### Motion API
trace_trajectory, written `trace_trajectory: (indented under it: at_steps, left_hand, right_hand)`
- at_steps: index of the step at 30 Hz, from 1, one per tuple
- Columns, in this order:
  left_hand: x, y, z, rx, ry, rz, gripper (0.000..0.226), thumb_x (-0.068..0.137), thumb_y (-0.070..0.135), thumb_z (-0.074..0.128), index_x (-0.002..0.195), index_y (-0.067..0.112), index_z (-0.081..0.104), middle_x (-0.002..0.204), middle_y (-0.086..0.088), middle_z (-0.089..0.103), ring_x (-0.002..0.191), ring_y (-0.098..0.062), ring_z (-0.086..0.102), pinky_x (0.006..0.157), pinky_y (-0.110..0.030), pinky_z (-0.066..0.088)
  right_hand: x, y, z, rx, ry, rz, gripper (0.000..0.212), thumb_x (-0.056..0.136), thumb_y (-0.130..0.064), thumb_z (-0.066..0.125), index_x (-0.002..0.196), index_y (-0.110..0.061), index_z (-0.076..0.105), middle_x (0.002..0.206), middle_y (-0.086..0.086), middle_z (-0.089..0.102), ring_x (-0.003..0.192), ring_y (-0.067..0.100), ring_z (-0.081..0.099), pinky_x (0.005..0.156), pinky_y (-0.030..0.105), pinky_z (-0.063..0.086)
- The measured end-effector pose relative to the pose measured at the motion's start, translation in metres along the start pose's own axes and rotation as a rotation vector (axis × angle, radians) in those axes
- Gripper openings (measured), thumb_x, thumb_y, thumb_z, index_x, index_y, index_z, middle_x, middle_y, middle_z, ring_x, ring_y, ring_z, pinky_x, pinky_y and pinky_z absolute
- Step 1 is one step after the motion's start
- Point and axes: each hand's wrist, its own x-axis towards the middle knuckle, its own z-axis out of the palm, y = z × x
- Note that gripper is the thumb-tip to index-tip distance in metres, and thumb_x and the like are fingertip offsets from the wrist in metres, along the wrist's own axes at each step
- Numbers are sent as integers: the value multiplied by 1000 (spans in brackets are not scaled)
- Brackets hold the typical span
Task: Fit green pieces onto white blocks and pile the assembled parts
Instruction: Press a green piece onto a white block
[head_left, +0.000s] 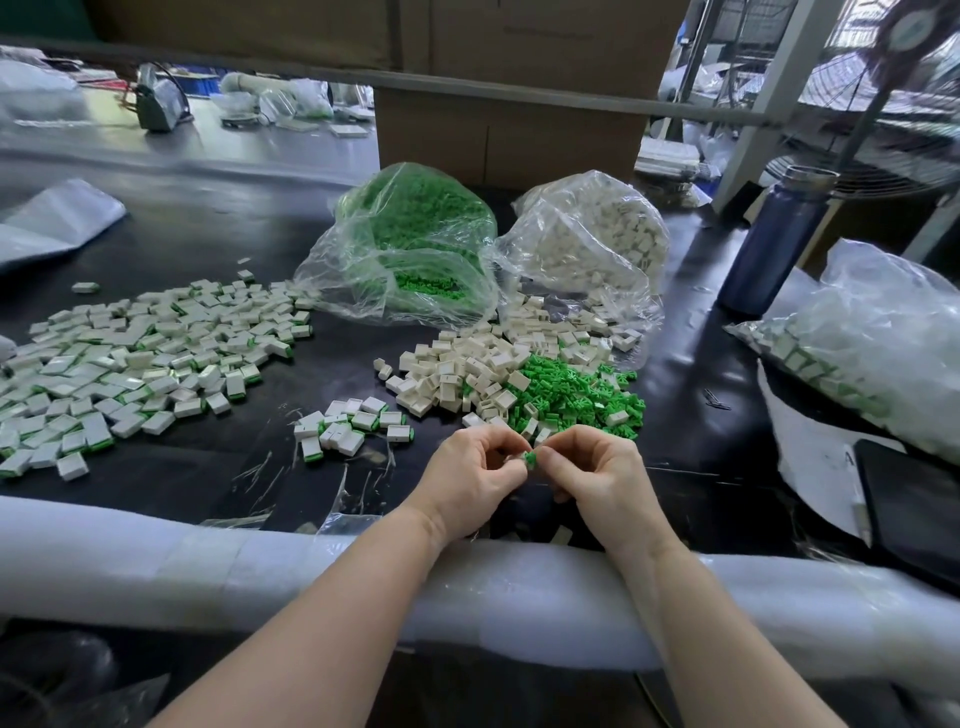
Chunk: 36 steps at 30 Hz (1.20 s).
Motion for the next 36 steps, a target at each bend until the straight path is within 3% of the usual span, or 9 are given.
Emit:
trace_trajectory:
  at_steps: [3, 6, 11, 22, 28, 32, 36]
  left_hand:
    - [1, 1, -1, -56, 15, 28, 9, 85, 6, 63, 84, 15, 66, 93, -1, 54, 73, -9, 55, 71, -17, 47]
    - [0, 2, -2, -119, 12, 42, 11, 85, 5, 63, 85, 16, 66, 100, -1, 48, 73, 1, 54, 70, -7, 44]
    - [-2, 5, -2, -101, -48, 59, 21, 85, 4, 62, 81, 25, 64, 111, -7, 45, 76, -8, 52, 73, -8, 44]
    - [-3, 6, -1, -78, -71, 66, 16, 82, 4, 65, 86, 20, 66, 112, -7, 46, 81, -14, 52, 79, -11, 45]
    - [-2, 4, 1, -75, -95, 81, 22, 82, 4, 65, 85, 25, 64, 110, -4, 45, 84, -16, 52, 82, -14, 46]
    - [-2, 4, 1, -50, -123, 89, 27, 82, 2, 63, 84, 29, 62, 105, 3, 43, 88, -14, 51, 81, -7, 43]
    - [-2, 3, 2, -19, -147, 94, 27, 83, 4, 62, 83, 32, 61, 105, 4, 44, 96, -26, 54, 82, -14, 44]
  right_hand:
    - [1, 2, 1, 13, 13, 26, 14, 86, -5, 63, 78, -16, 65, 66, -9, 65, 61, 0, 59, 52, 18, 49]
    - [1, 2, 2, 32, -90, 80, 14, 92, -12, 55, 87, -21, 66, 72, -9, 69, 68, 0, 63, 56, 17, 48]
    - [2, -2, 1, -25, -224, 73, 27, 94, -22, 50, 74, -14, 67, 66, -2, 60, 63, 4, 54, 59, 15, 43]
    - [2, 0, 0, 103, -219, 158, 13, 90, -13, 57, 79, -16, 64, 63, -9, 62, 61, 2, 56, 59, 15, 44]
    - [2, 0, 0, 112, -231, 151, 13, 90, -11, 57, 83, -10, 69, 67, 3, 60, 61, 7, 52, 56, 16, 41]
    - [1, 0, -1, 173, -210, 176, 16, 87, -9, 60, 77, -8, 71, 59, 4, 53, 55, 8, 45, 53, 17, 37]
    - [1, 0, -2, 197, -170, 197, 13, 85, -5, 62, 77, -2, 72, 57, 6, 52, 50, 5, 42, 50, 15, 35]
